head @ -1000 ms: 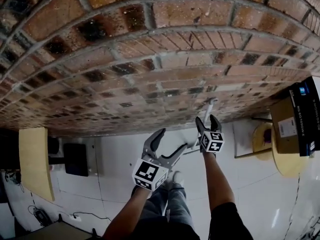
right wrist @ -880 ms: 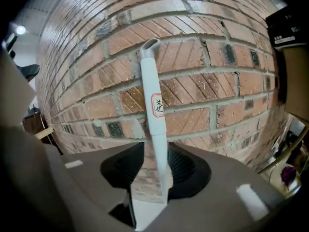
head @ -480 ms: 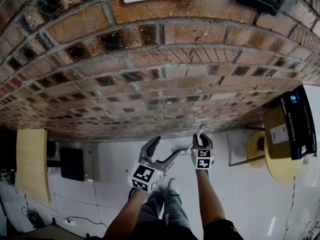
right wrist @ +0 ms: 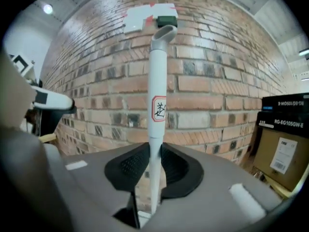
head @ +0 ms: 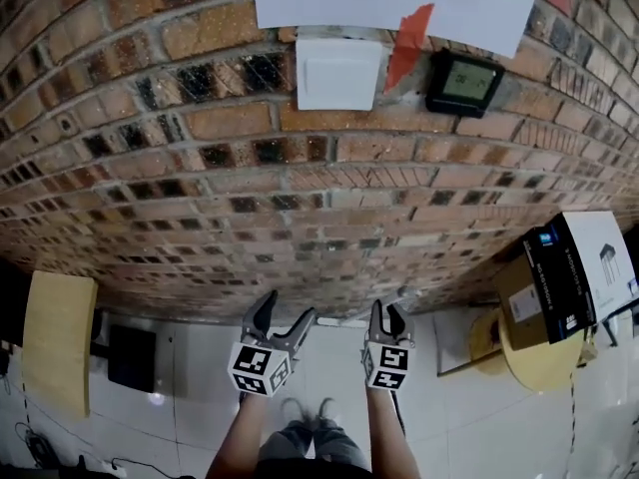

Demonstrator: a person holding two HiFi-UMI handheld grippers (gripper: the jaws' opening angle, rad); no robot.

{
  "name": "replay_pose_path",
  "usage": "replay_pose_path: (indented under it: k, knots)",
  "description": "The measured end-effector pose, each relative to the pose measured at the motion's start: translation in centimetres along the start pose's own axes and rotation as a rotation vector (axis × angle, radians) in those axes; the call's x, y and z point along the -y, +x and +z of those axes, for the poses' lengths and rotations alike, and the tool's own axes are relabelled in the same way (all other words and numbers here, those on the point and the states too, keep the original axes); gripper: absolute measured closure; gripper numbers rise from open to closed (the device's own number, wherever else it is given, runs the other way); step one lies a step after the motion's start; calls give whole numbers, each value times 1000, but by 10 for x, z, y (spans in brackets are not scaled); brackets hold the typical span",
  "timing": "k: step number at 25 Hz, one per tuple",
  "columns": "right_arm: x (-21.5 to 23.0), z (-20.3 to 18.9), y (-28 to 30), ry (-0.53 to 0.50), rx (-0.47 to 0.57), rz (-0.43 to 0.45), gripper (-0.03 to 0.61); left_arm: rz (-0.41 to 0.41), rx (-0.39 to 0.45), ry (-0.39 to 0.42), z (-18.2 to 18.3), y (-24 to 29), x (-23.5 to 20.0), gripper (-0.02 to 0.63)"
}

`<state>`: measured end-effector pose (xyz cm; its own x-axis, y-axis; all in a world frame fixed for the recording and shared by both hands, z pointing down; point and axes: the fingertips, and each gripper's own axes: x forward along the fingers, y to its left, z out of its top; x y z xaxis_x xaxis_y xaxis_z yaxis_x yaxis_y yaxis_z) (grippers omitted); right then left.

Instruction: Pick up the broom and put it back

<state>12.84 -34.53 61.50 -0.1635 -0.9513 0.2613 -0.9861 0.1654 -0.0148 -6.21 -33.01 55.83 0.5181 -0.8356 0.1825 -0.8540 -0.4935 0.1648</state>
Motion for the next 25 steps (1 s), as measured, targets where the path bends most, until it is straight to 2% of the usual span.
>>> replay_pose_path:
  k: [3,6,10,12,19,25]
  knots:
    - [-13,64,-32,0,97,-7,499,42,43,21,45,-21,-4,267]
    - [-26,127,-53,-30,201,-3,499,85,123,63,100,-32,-9,267]
    - [-48,186,-89,-83,301,33,499,151,182,168,159,-64,-2,268]
    - [-58,210,-99,-98,328,71,499,178,209,182,179,-80,-1,277]
    - [-77,262,-122,-105,389,145,499,215,252,182,207,-106,-3,288]
    - [-86,268,-121,-60,397,185,499,237,259,183,208,-112,-10,288]
